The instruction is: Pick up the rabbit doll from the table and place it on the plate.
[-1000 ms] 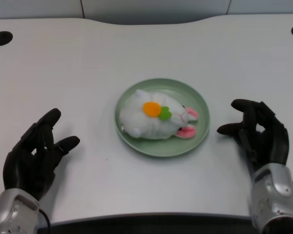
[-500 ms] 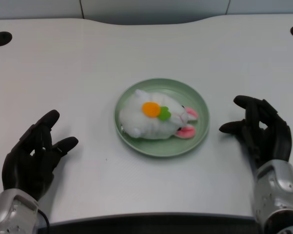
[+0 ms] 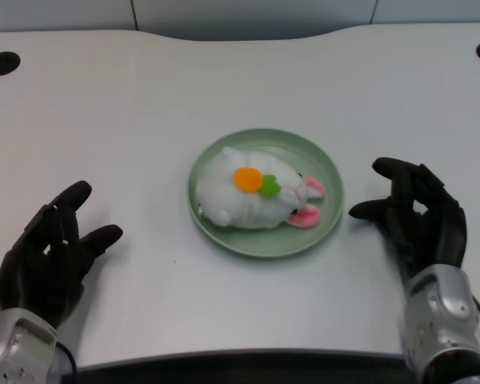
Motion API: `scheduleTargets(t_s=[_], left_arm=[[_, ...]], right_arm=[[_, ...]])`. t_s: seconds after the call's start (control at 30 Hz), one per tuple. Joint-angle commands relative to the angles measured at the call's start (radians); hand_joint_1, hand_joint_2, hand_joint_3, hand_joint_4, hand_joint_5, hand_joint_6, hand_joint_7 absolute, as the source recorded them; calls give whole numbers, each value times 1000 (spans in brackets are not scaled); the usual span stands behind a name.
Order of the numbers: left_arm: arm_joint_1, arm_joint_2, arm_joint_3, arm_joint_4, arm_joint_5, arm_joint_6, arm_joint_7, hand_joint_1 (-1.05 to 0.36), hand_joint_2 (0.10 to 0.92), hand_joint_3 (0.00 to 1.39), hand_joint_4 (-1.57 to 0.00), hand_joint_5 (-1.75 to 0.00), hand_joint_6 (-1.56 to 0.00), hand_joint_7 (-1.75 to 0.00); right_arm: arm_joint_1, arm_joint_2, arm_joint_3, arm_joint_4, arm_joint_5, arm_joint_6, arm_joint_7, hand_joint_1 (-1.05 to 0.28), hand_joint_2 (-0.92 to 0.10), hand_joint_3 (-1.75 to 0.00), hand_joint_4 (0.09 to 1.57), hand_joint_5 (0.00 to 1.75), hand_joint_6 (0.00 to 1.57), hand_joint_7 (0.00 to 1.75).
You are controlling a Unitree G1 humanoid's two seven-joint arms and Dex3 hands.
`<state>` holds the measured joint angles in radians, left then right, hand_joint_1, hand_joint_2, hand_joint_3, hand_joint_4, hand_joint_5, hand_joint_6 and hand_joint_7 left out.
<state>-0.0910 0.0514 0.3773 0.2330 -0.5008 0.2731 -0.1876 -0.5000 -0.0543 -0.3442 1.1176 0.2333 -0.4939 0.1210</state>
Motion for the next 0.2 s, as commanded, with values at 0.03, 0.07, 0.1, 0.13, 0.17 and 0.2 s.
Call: scheduleTargets(t_s=[0.03, 0.07, 0.1, 0.13, 0.17, 0.2], left_arm=[[-13, 12, 3, 18, 0, 2, 1, -458, 921, 559, -263, -1519, -421, -733], [-15, 12, 3, 19, 1, 2, 4, -457, 921, 559, -264, -1519, -422, -738], [-16, 12, 4, 23, 3, -2, 5, -456, 921, 564, -262, -1520, -419, -743], [-17, 12, 4, 25, 4, -5, 4, -455, 921, 574, -256, -1521, -412, -748], [-17, 13, 5, 26, 5, -6, 4, -454, 921, 575, -248, -1522, -406, -756], [-18, 15, 5, 27, 7, -5, 4, -456, 921, 576, -243, -1523, -407, -766]], right_arm=[[-3, -2, 2, 12, -7, -4, -20, -443, -921, -379, 859, 1306, 760, 965], [-4, -1, 2, 12, -5, -2, -22, -443, -921, -374, 864, 1301, 758, 968], [0, 6, -1, 1, 3, 3, -18, -435, -921, -378, 864, 1301, 758, 967], [4, 10, -3, -7, 9, 7, -15, -421, -921, -389, 863, 1303, 757, 964], [6, 12, -2, -12, 10, 7, -15, -413, -921, -395, 861, 1304, 757, 961], [8, 12, -1, -13, 10, 7, -14, -408, -921, -402, 848, 1303, 755, 955]])
